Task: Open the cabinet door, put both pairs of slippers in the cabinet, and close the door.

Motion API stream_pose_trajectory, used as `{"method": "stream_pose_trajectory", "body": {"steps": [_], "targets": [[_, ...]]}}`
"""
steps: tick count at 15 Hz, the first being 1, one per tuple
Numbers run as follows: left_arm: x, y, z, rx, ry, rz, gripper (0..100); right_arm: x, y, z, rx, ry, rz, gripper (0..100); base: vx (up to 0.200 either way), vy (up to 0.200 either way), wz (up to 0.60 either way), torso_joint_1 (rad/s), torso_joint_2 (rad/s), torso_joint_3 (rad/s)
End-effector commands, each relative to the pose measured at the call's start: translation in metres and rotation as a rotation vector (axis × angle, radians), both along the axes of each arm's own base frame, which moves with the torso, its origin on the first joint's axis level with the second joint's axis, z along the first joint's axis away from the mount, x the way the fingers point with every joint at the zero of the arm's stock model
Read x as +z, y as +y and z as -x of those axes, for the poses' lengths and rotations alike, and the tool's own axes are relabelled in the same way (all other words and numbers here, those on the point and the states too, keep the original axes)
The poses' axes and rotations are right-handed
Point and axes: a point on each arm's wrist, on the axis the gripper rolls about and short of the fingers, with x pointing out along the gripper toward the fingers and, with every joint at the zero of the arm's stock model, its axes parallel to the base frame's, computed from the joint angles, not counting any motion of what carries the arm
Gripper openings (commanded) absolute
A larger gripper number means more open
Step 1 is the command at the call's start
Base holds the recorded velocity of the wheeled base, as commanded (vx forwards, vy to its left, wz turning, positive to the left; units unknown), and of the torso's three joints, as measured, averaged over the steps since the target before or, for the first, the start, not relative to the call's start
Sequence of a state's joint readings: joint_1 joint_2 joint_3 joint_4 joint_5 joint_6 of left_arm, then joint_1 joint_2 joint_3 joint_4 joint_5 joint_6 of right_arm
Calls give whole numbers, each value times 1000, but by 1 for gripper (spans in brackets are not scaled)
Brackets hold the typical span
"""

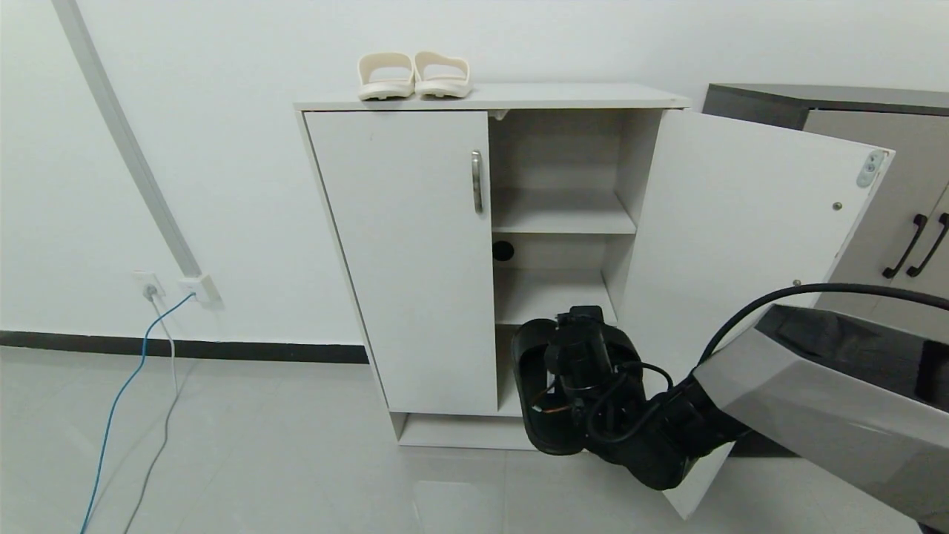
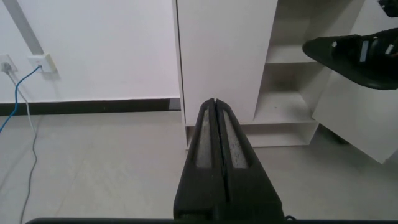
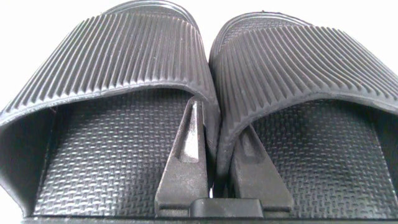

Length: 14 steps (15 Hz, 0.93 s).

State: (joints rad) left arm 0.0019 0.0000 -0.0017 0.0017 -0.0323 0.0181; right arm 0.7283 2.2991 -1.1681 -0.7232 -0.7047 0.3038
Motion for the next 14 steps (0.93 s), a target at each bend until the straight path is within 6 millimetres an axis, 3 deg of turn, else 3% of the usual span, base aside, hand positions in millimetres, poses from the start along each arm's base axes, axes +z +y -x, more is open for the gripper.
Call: {"method": "stream_pose_trajectory", "body": {"steps": [1, 9, 14], "targets": [[0, 0, 0, 1, 2, 0, 0, -16, 11, -10, 0, 4, 2, 0, 0, 0, 0, 0, 0, 0], [0, 0, 0, 1, 2, 0, 0, -31, 24, -27, -6, -11, -11, 0, 0, 0, 0, 0, 0, 0], [0, 0, 0, 1, 2, 0, 0, -38, 23, -30, -19, -6, -2, 0, 0, 0, 0, 0, 3, -128]]}}
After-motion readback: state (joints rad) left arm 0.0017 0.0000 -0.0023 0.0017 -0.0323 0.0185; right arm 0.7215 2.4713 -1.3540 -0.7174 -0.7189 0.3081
